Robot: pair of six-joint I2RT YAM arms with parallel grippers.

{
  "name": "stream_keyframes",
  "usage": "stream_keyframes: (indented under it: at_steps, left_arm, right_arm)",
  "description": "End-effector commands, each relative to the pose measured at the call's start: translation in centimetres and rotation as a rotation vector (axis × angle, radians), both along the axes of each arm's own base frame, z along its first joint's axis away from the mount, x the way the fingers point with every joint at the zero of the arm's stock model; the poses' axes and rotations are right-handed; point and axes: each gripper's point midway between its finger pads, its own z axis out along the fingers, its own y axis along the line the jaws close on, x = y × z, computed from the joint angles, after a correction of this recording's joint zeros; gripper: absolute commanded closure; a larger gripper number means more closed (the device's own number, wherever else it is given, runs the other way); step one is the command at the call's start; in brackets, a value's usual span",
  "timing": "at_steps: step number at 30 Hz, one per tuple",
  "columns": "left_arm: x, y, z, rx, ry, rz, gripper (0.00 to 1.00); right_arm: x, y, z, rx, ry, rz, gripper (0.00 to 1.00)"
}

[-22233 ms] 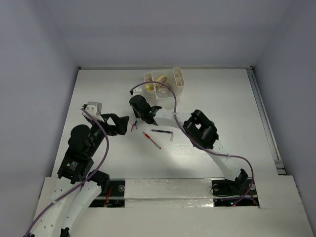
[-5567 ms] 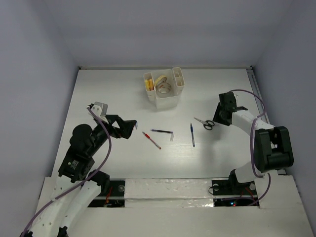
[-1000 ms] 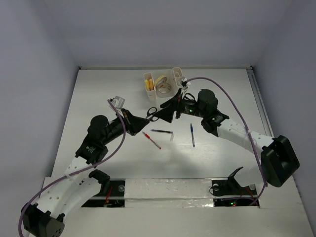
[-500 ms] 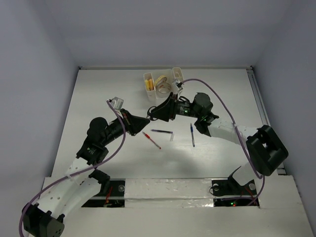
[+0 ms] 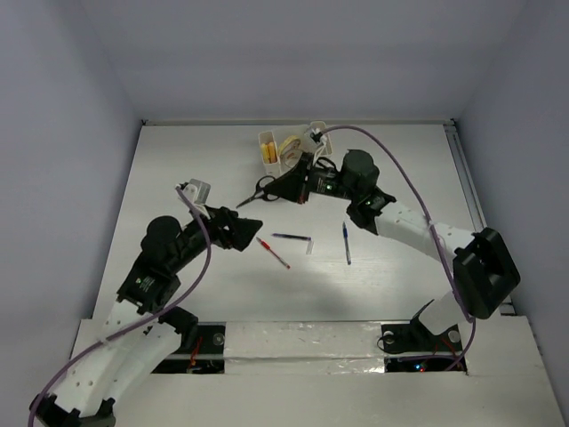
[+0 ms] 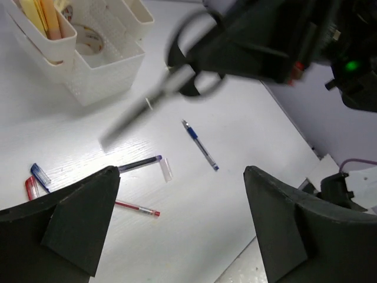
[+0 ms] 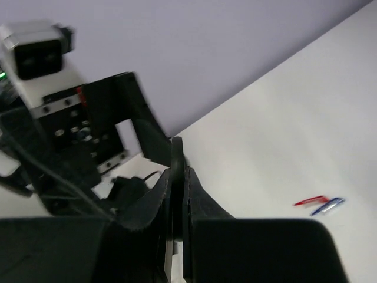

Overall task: Sort the stationery into containers
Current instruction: Pick up the scissors from the center of the board, then place the pen in the storage box.

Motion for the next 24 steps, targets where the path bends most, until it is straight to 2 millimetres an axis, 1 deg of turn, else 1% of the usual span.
stream_keyframes:
  at_steps: [1,2,3,4,5,6,7,8,9,10,11,12,13,14,15,16,17,18,19,20,21,24]
  left_arm:
    - [-1.7,2.6,4.4,0.051,-0.158,0.058,0.15]
    - [-1.8,3.1,4.1,0.067,-0.154,0.078,0.06]
    - [-1.8,3.3,4.0,0.075,-0.158,0.088,0.02]
    - [-1.9,3.5,3.8,0.064,-0.158,0.101,0.01]
    - [-1.8,3.6,3.9,0.053,-0.174,0.109,0.01]
    - [-1.9,3.5,3.7,0.049,-0.18,0.102,0.01]
    - [-1.8,3.4,2.8,0.049,-0.167,0.097,0.01]
    - [-1.7,3.4,2.6,0.054,-0.16,0.101,0.01]
    - [-1.8,3.3,2.7,0.055,-0.16,0.096,0.01]
    - [-1.8,3.2,2.7,0.056,-0.163,0.089,0.01]
    - [-1.9,3.1,2.8,0.053,-0.172,0.077,0.01]
    - [-1.9,3.0,2.7,0.054,-0.171,0.074,0.01]
    - [-1.8,3.2,2.6,0.055,-0.169,0.081,0.01]
    - [-1.7,3.3,2.7,0.053,-0.173,0.086,0.01]
    - [-1.8,3.3,2.6,0.051,-0.176,0.083,0.01]
    - [-1.9,3.3,2.7,0.049,-0.18,0.082,0.01]
    - [-1.7,3.6,2.7,0.048,-0.182,0.093,0.01]
    - [-1.7,3.7,2.8,0.047,-0.186,0.101,0.01]
    - [-1.7,3.8,2.9,0.045,-0.189,0.102,0.01]
    - [-1.8,3.8,3.0,0.043,-0.193,0.1,0.01]
    - [-1.6,4.0,3.0,0.045,-0.195,0.112,0.01]
    - [-1.6,4.0,3.0,0.044,-0.196,0.109,0.01]
  right_arm:
    - [8.0,-4.0,1.7,-0.13,-0.091,-0.345,1.0]
    - [9.6,-4.6,3.1,-0.137,-0.13,-0.406,1.0]
    - [11.3,-5.8,3.3,-0.16,-0.134,-0.463,1.0]
    - [12.3,-6.7,2.6,-0.209,-0.107,-0.499,1.0]
    - [14.0,-7.7,4.2,-0.21,-0.128,-0.573,1.0]
    - [15.3,-8.6,4.2,-0.248,-0.15,-0.622,1.0]
    - [17.0,-9.8,2.4,-0.315,-0.11,-0.67,1.0]
    - [18.5,-11.0,2.3,-0.348,-0.108,-0.747,1.0]
    - [19.5,-11.5,2.9,-0.386,-0.151,-0.782,1.0]
    - [21.2,-12.1,1.4,-0.434,-0.152,-0.815,1.0]
    - [22.3,-13.0,0.6,-0.485,-0.145,-0.853,1.0]
    - [23.4,-13.9,0.1,-0.53,-0.15,-0.89,1.0]
    - [24.8,-14.2,-0.1,-0.555,-0.14,-0.913,1.0]
    - [25.9,-15.6,0.0,-0.566,-0.137,-0.953,1.0]
    - [26.3,-16.0,-0.5,-0.592,-0.125,-0.955,1.0]
    - [26.9,-16.3,1.0,-0.579,-0.138,-0.967,1.0]
    - [27.8,-16.4,-0.4,-0.61,-0.116,-0.958,1.0]
    - [28.3,-16.9,-0.7,-0.632,-0.114,-0.956,1.0]
    - [28.5,-16.9,-0.1,-0.648,-0.112,-0.957,1.0]
    - [29.2,-17.0,-1.5,-0.686,-0.098,-0.961,1.0]
    - [29.2,-17.3,-2.2,-0.726,-0.086,-0.955,1.0]
    - [29.6,-17.8,-2.5,-0.743,-0.079,-0.959,1.0]
